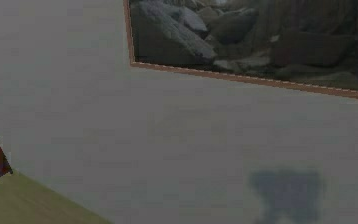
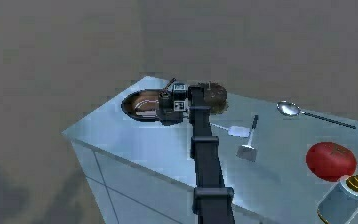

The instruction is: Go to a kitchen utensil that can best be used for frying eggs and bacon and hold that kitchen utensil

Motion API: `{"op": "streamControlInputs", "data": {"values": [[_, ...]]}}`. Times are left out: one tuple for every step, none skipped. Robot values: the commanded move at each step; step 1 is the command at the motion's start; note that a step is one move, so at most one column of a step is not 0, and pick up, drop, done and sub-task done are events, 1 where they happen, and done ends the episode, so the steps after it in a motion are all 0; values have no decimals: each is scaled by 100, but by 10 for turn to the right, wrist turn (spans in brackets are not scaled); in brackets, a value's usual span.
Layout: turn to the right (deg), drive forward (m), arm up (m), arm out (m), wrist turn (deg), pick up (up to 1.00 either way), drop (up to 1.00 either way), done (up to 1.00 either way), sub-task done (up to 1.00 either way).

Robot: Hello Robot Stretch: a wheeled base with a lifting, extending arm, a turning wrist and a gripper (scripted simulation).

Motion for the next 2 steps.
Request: {"op": "streamControlInputs", "data": {"values": [[0,0,0,0,0,100,0,0,0],[0,0,10,0,0,0,0,0,0]]}}
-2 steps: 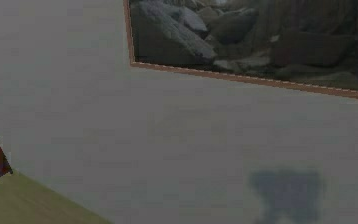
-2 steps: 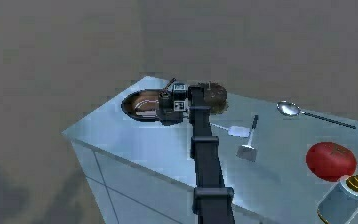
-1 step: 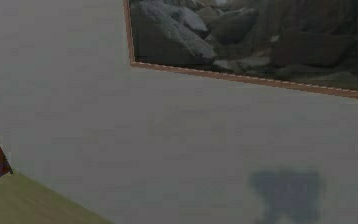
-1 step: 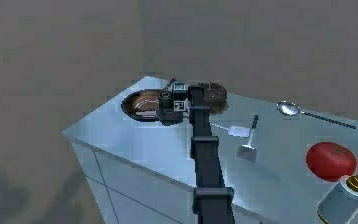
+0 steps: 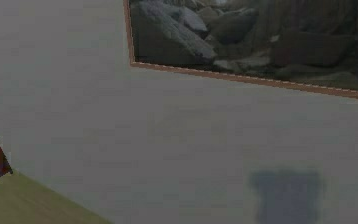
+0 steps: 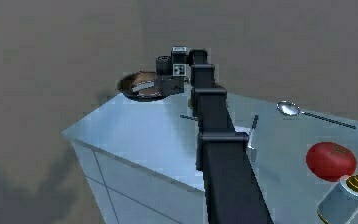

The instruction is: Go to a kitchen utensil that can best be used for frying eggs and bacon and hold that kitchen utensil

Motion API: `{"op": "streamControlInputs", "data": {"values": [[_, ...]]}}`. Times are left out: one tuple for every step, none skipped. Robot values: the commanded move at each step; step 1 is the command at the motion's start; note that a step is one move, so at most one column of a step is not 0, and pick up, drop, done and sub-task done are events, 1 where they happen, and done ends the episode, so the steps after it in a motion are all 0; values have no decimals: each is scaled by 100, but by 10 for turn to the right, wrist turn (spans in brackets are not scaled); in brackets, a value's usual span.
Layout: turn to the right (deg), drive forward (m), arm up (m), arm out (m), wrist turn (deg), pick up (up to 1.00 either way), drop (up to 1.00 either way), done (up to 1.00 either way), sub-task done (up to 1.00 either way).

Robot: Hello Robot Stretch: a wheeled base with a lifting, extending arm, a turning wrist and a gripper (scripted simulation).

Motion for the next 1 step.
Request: {"op": "streamControlInputs", "data": {"values": [[0,0,0,0,0,0,0,100,0]]}}
